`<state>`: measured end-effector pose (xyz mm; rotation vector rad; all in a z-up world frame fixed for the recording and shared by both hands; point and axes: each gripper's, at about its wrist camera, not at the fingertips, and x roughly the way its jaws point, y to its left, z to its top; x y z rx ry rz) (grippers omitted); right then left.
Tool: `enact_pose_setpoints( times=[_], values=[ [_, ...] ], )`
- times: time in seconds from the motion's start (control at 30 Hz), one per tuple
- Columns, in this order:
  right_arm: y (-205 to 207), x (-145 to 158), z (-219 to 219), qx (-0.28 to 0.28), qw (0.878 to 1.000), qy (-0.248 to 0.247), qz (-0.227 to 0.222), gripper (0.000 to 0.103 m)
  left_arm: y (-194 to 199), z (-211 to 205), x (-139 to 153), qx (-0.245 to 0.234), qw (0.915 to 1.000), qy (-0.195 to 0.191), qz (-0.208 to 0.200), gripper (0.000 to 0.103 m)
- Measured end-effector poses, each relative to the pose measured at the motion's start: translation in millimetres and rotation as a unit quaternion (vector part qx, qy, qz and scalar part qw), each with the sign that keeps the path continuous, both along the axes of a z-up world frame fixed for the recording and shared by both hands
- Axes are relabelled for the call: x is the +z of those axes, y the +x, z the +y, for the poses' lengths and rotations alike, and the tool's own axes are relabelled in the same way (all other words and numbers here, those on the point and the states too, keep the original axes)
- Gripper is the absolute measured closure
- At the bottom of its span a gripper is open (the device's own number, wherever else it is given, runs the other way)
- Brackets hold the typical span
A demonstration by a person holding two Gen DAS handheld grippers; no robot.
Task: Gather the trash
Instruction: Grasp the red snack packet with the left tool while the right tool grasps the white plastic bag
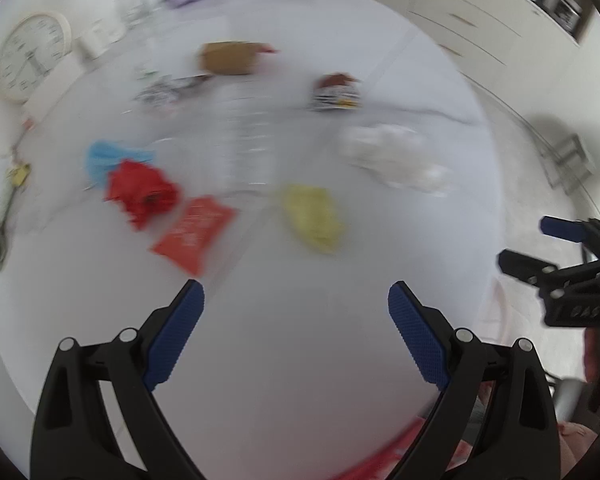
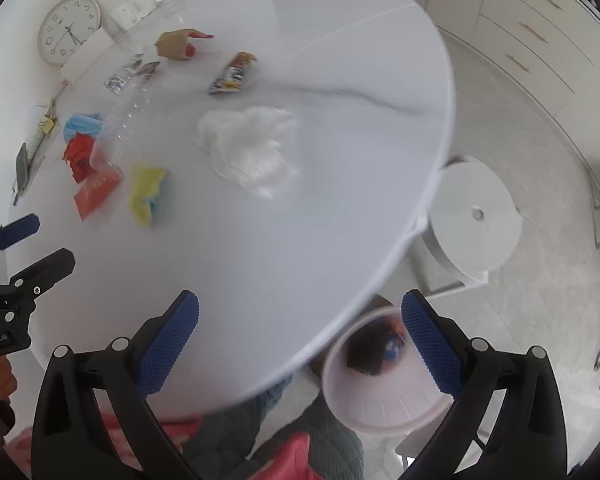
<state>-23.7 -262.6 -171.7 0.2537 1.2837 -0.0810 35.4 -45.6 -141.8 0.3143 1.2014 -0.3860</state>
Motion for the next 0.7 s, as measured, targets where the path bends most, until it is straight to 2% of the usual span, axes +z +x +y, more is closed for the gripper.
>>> enact_pose_setpoints(
  times=[0.13,0.27,0.47,0.53,0.6,0.7],
  values=[
    [35,-10,11,0.003,1.0,0.01,0.009,0.002,26,35,-15,0.037,0.9992,-0.002,-0.016,0.014],
    [65,-25,14,0.002,1.0,0.009,0.024,0.002,49,48,-34,0.032,0.9989,0.004,-0.033,0.014],
    [94,-37,16,0.016,0.999,-0.01,0.044,0.002,74,46,-62,-0.034,0.9989,0.01,-0.031,0.021],
    [100,-39,14,0.019,0.999,-0.018,0.048,0.002,80,42,-70,-0.066,0.9972,0.021,-0.026,0.026],
    [104,-41,14,0.02,0.998,-0.02,0.05,0.002,83,41,-76,-0.088,0.9955,0.027,-0.021,0.038],
    [111,-44,13,0.018,0.998,-0.022,0.05,0.002,88,41,-81,-0.114,0.993,0.022,-0.021,0.045]
  ],
)
